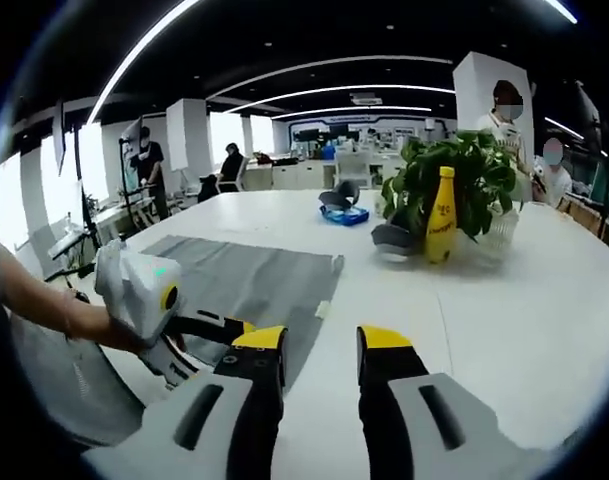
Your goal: Fold the towel on the table until its edges align and the towel forms a compact rectangular stack.
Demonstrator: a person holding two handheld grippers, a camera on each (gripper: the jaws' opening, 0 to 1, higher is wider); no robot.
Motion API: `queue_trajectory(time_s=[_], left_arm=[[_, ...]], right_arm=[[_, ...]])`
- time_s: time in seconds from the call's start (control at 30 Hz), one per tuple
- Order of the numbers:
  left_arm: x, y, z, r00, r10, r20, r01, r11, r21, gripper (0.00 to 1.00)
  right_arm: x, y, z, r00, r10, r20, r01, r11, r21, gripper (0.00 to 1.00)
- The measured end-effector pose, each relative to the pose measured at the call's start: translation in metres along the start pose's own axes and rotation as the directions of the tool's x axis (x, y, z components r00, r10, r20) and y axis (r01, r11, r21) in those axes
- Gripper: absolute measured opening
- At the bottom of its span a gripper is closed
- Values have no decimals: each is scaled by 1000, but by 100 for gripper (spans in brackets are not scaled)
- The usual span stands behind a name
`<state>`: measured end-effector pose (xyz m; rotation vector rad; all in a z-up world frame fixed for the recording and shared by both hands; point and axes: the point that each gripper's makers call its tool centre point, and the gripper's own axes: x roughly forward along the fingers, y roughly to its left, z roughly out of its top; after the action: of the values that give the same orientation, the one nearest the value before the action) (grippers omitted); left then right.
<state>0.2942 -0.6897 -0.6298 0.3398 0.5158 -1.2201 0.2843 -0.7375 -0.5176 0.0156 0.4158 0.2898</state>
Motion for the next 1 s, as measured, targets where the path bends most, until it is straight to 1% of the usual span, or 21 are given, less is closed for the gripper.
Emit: queue_trajectory(time_s=[0.03,0.07,0.1,0.17,0.23,0.33,0.4,0.43,0.47,0.53,0.6,0.63,0.7,0.8,0.87,0.93,1.0], left_arm=[[3,-1,0,1000,-1,-6,1,1000,3,58],[8,-4,-3,1000,-8,-26,8,1000,17,56],[11,-7,-5,999,-13,-36,14,999,31,53],[14,-13,-6,999,-25,-46,28,998,61,42],[14,-20,-7,998,-46,-49,49,997,57,35],[15,-24,-13,996,-56,-65,59,997,44,31],[15,-21,-16,996,-44,-75,48,998,47,29],[14,-19,-16,997,-33,-76,36,998,43,26],[14,-16,-16,997,-25,-76,27,999,31,24],[13,-12,-17,997,-20,-74,18,1000,-17,22],[13,-10,-20,997,-16,-80,16,1000,-8,20],[13,-9,-20,997,-13,-79,15,1000,13,19],[12,-10,-20,997,-13,-82,14,1000,14,19],[11,-10,-21,997,-5,-76,5,1000,-4,20],[11,-9,-21,997,5,-71,-5,1000,7,18],[11,-2,-22,996,31,-88,-26,998,65,11],[11,-1,-21,995,27,-96,-21,998,56,5]], right_arm=[[1,0,-2,1000,2,-4,-2,1000,6,26],[2,1,-4,1000,3,-15,-3,1000,10,26],[3,1,-5,1000,3,-20,-3,1000,7,26],[5,2,-7,999,9,-33,-9,1000,-2,26],[6,2,-8,999,15,-37,-15,1000,-7,26],[8,1,-8,999,15,-40,-15,1000,-2,26],[9,-1,-8,999,16,-39,-15,1000,5,26],[10,-2,-8,999,16,-38,-16,1000,7,26],[10,-3,-8,999,17,-39,-17,1000,9,26],[10,-4,-7,999,15,-34,-15,1000,12,26],[10,-5,-7,999,15,-32,-15,1000,19,26],[10,-5,-7,999,14,-32,-14,1000,20,26],[10,-6,-9,999,14,-36,-13,1000,22,25],[10,-6,-9,999,17,-33,-16,999,27,25],[10,-5,-11,999,18,-36,-17,999,31,24],[11,-4,-13,999,19,-38,-18,999,34,24],[10,-4,-13,999,21,-35,-20,999,36,24]])
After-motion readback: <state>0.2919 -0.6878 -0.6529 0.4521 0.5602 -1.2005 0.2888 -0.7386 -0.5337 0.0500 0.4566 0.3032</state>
